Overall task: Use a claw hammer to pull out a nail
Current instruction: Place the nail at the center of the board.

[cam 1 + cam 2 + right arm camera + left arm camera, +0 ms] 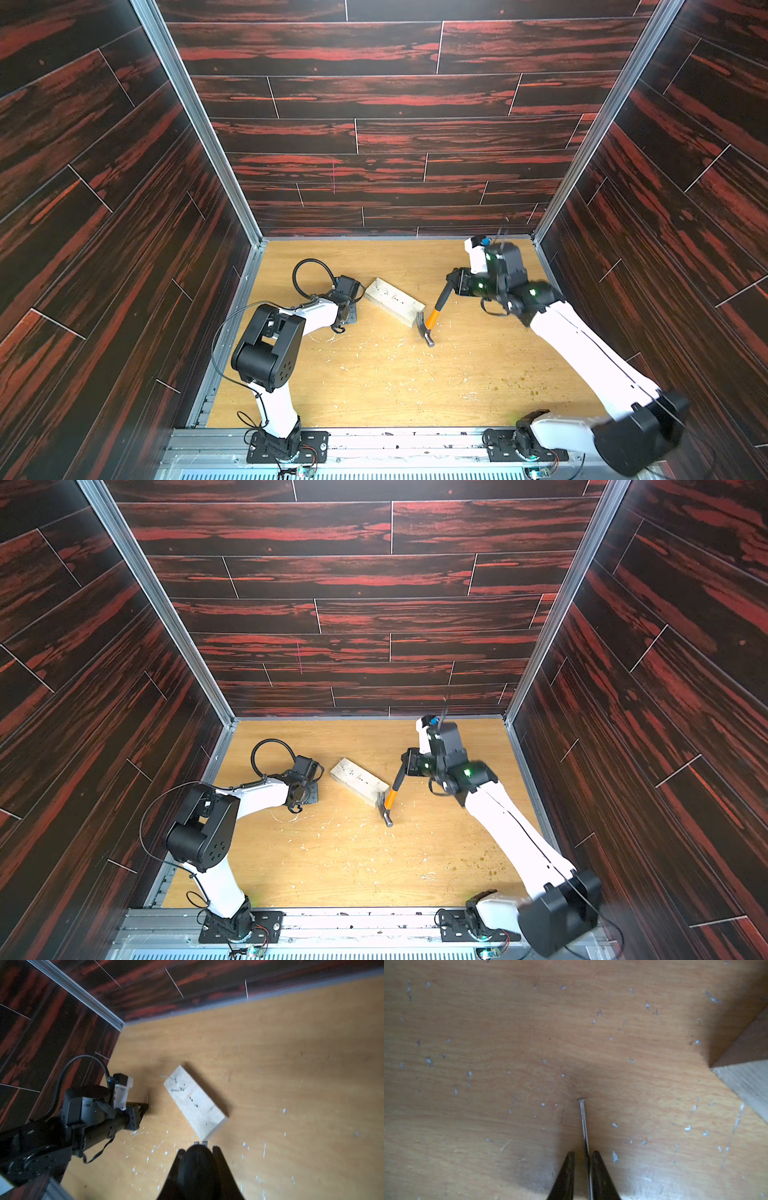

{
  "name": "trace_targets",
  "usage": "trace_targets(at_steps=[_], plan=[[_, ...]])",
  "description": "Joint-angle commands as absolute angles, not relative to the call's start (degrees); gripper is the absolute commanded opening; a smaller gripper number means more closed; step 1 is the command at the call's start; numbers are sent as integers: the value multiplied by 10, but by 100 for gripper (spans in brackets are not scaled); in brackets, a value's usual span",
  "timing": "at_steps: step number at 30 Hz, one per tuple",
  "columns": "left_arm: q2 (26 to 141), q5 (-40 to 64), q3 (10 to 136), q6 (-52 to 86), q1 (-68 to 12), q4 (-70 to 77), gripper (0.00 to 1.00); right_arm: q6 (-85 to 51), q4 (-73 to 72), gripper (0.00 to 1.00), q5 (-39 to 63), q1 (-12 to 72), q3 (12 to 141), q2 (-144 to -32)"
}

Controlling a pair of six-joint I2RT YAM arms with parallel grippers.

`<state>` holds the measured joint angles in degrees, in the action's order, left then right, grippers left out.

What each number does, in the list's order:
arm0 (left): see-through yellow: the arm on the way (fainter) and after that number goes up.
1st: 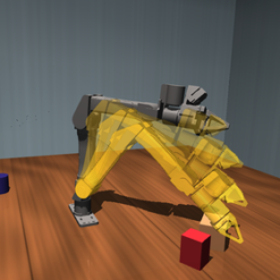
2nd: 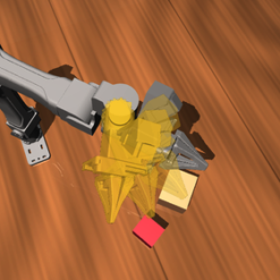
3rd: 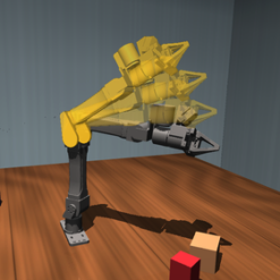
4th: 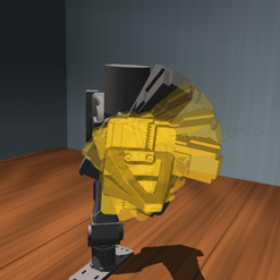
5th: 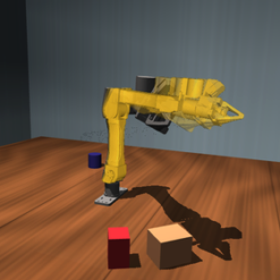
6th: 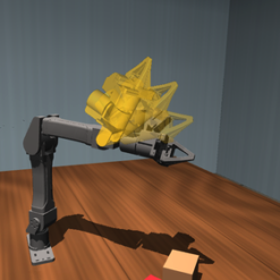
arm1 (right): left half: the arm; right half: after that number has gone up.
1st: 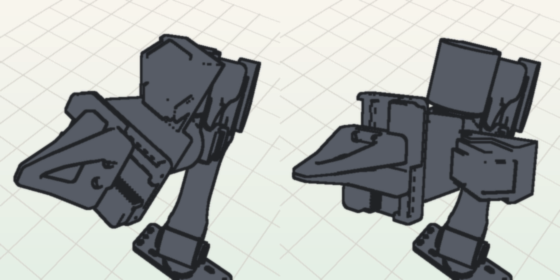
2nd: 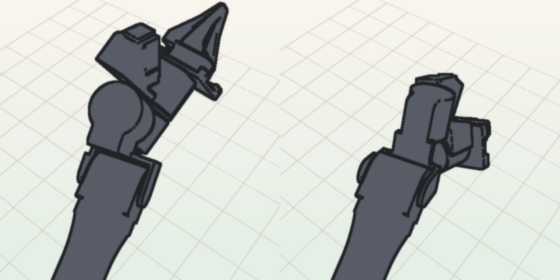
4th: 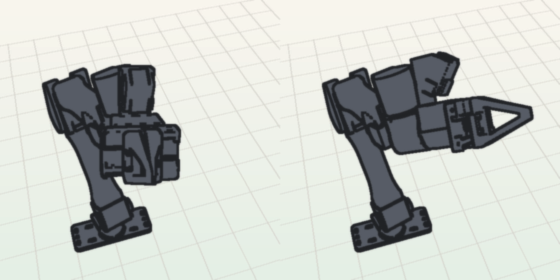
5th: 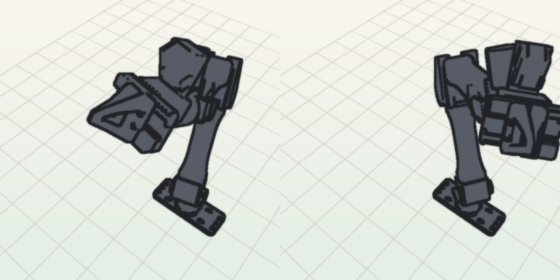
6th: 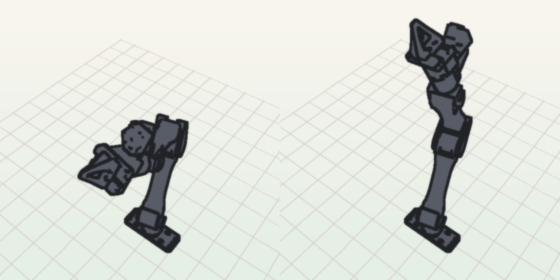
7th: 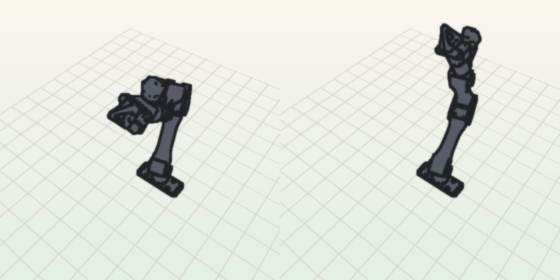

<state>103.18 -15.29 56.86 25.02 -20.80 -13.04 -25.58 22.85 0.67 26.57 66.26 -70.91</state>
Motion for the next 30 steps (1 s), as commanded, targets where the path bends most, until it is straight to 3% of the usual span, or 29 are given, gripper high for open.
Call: trace_targets(at_steps=[1, 10, 14, 25, 30], plan=[[964, -155, 546, 263, -208, -127, 24, -287, 48, 0, 6, 255, 617, -643], [870, -123, 491, 276, -207, -43, 60, -275, 72, 0, 59, 251, 613, -651], [868, -66, 479, 277, -207, 37, 66, -277, 58, 0, 92, 251, 587, -647], [1001, 107, 505, 324, -177, 225, 58, -287, 98, 0, 91, 262, 588, -656], [1044, 148, 527, 320, -176, 245, 54, -294, 100, 0, 79, 262, 586, -651]])
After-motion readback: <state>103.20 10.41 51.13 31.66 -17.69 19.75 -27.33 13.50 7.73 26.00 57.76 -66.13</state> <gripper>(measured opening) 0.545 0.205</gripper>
